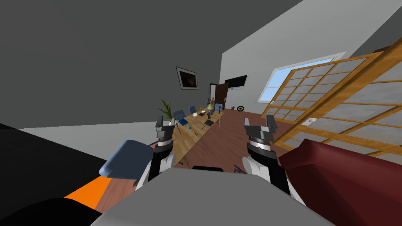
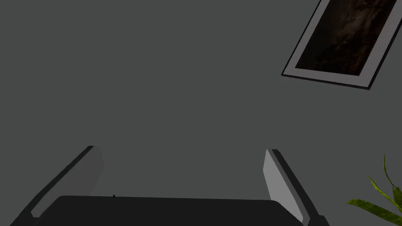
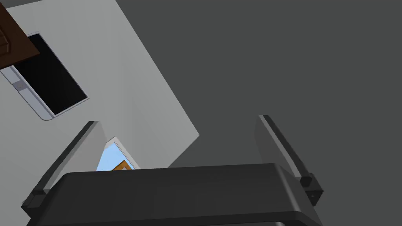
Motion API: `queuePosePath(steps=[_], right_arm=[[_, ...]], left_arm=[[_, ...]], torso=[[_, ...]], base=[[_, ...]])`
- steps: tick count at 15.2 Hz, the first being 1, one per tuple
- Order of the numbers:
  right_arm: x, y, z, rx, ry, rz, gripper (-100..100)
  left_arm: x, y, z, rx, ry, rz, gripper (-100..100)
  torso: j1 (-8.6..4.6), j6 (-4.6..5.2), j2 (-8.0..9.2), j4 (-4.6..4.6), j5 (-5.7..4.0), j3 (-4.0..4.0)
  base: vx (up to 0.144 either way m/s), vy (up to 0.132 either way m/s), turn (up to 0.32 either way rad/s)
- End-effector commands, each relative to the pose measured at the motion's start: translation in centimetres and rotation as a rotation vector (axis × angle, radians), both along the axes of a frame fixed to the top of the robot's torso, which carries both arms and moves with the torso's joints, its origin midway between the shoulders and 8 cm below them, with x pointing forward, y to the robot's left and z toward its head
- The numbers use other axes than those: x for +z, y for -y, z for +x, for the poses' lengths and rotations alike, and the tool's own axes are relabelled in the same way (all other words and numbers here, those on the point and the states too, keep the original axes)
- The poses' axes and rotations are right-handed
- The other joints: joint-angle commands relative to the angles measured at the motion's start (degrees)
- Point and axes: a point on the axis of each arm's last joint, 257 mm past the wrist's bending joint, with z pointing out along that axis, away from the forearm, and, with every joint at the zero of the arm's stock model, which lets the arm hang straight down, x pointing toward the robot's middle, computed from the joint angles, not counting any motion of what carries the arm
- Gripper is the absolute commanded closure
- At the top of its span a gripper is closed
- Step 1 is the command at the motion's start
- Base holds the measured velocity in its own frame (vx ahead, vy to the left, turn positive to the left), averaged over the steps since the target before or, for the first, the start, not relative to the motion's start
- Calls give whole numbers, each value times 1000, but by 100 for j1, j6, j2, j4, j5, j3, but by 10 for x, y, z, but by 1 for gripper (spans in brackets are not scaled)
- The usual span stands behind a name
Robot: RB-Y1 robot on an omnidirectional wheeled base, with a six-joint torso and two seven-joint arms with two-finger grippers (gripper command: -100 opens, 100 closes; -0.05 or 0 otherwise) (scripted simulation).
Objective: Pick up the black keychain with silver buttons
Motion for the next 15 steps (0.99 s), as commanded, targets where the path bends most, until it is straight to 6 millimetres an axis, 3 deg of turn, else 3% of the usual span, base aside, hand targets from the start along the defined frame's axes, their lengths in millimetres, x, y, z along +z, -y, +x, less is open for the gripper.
queuePosePath(steps=[1,9,11,15], right_arm=[[0,0,0,0,0,0,0],[0,0,0,0,0,0,0],[0,0,0,0,0,0,0],[0,0,0,0,0,0,0]], left_arm=[[-4,4,6,-20,-20,22,-100],[-42,18,46,-100,-162,70,-100],[-66,24,67,-133,-242,80,-100],[-96,28,92,-159,-347,86,-100]], torso=[[0,0,0,0,0,0],[9,3,0,-1,2,-1],[10,2,0,0,2,0],[13,2,-1,0,3,-1]], base=[[-1,1,-35],[-4,13,-90],[-9,22,-144],[-6,24,-128]])
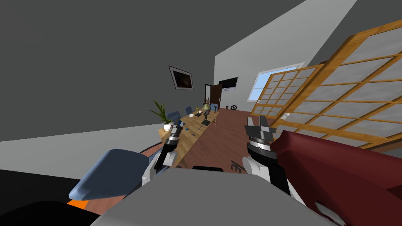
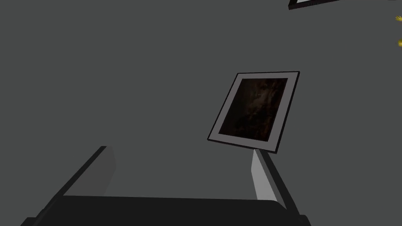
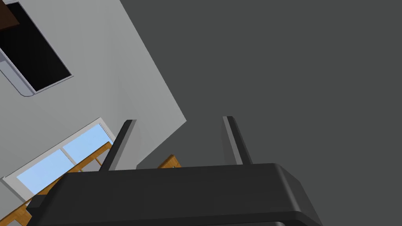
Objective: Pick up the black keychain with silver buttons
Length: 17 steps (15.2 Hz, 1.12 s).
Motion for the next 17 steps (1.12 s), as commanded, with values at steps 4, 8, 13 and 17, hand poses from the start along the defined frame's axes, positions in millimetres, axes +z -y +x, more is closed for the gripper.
queuePosePath(steps=[4,8,13,17], right_arm=[[0,0,0,0,0,0,0],[0,0,0,0,0,0,0],[0,0,0,0,0,0,0],[0,0,0,0,0,0,0]], left_arm=[[-52,6,36,-29,-158,20,-100],[-75,7,49,-33,-229,29,-100],[-119,8,70,-42,-360,51,-100],[-164,7,88,-44,-494,78,-100]], torso=[[-1,-1,-1,0,0,0],[1,-1,0,0,0,0],[-1,-1,0,0,0,0],[1,1,-2,0,0,-1]], base=[[-6,21,-138],[-8,25,-115],[-8,18,-126],[-6,24,-161]])
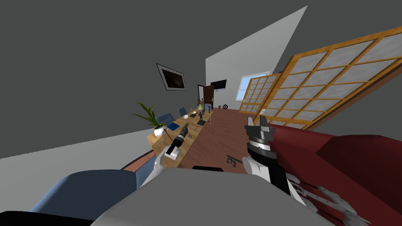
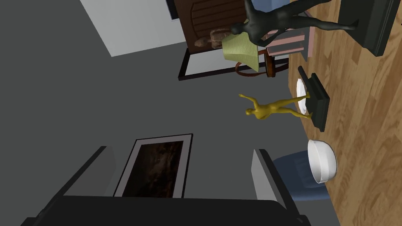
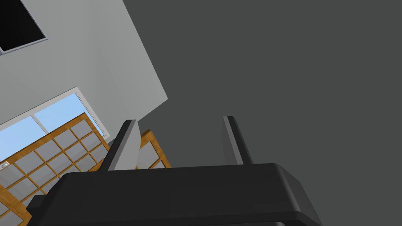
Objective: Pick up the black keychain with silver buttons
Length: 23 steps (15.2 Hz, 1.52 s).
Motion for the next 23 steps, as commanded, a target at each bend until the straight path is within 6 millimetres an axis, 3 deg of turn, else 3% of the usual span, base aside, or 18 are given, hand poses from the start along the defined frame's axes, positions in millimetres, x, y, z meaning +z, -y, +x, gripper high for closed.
queuePosePath(steps=[1,2,4,5,9,11,12,14,15,19,23], right_arm=[[0,0,0,0,0,0,0],[0,0,0,0,0,0,0],[0,0,0,0,0,0,0],[0,0,0,0,0,0,0],[0,0,0,0,0,0,0],[0,0,0,0,0,0,0],[0,0,0,0,0,0,0],[0,0,0,0,0,0,0],[0,0,0,0,0,0,0],[0,0,0,0,0,0,0],[0,0,0,0,0,0,0]], left_arm=[[-11,-1,4,4,-39,9,-100],[-30,-2,11,0,-93,24,-100],[-35,-3,11,6,-109,27,-100],[-55,-5,17,4,-166,45,-100],[-91,-9,26,5,-278,82,-100],[-106,-16,25,22,-320,92,-100],[-123,-20,28,24,-373,112,-100],[-129,-23,27,31,-390,116,-100],[-147,-29,28,37,-445,137,-100],[-172,-40,26,56,-527,166,-100],[-209,-61,22,88,-658,217,-100]], torso=[[0,0,0,0,0,0],[0,-3,1,0,0,0],[-1,0,0,0,0,0],[-2,-2,1,0,-1,1],[1,0,-1,0,0,0],[3,-1,2,0,1,1],[2,-2,1,0,1,1],[0,0,0,0,0,0],[-2,-2,-1,0,0,0],[3,-1,1,0,0,0],[1,2,-2,0,0,-1]], base=[[-6,23,-25],[-5,20,-105],[-7,20,-109],[-5,20,-167],[-8,29,-171],[-12,29,-105],[-7,22,-132],[-4,22,-99],[-2,20,-121],[-9,28,-143],[-6,27,-162]])
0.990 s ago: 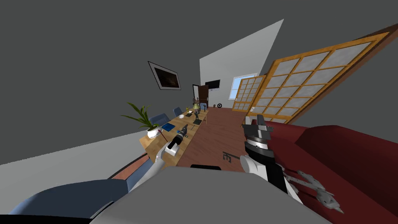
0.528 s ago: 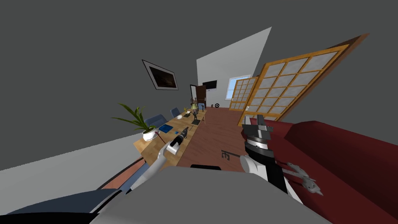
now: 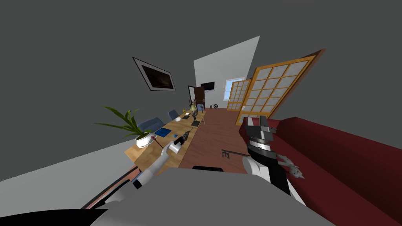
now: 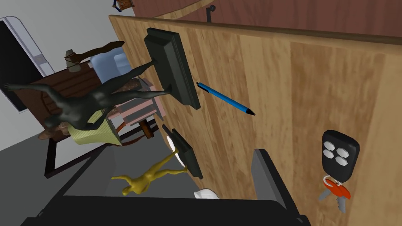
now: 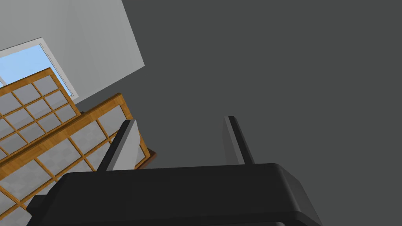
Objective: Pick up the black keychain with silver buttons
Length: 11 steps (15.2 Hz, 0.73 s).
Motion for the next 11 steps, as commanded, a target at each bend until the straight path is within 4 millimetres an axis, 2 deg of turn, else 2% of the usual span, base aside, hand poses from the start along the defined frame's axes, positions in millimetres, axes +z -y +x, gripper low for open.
queuePosePath(steps=[1,2,3,4,6,7,8,9,11], right_arm=[[0,0,0,0,0,0,0],[0,0,0,0,0,0,0],[0,0,0,0,0,0,0],[0,0,0,0,0,0,0],[0,0,0,0,0,0,0],[0,0,0,0,0,0,0],[0,0,0,0,0,0,0],[0,0,0,0,0,0,0],[0,0,0,0,0,0,0]], left_arm=[[-20,-14,-4,15,-74,35,-100],[-29,-21,-9,29,-101,45,-100],[-29,-21,-9,29,-101,45,-100],[-42,-32,-11,42,-149,69,-100],[-44,-33,-13,46,-161,73,-100],[-56,-45,-17,63,-212,98,-100],[-57,-46,-18,65,-218,100,-100],[-67,-58,-22,80,-262,123,-100],[-73,-67,-25,94,-306,146,-100]], torso=[[0,0,0,0,0,0],[0,3,0,0,0,0],[2,-1,0,0,0,0],[1,-4,0,0,0,0],[-2,-1,1,0,-1,0],[-4,-3,1,0,-1,1],[-4,0,0,0,-1,0],[-4,0,0,0,-1,0],[-1,-1,1,1,-1,1]], base=[[-6,31,-228],[-7,34,-170],[-5,27,-9],[-7,22,-92],[-6,20,-97],[-4,18,-123],[-4,23,-150],[-9,26,-188],[-9,33,-138]])
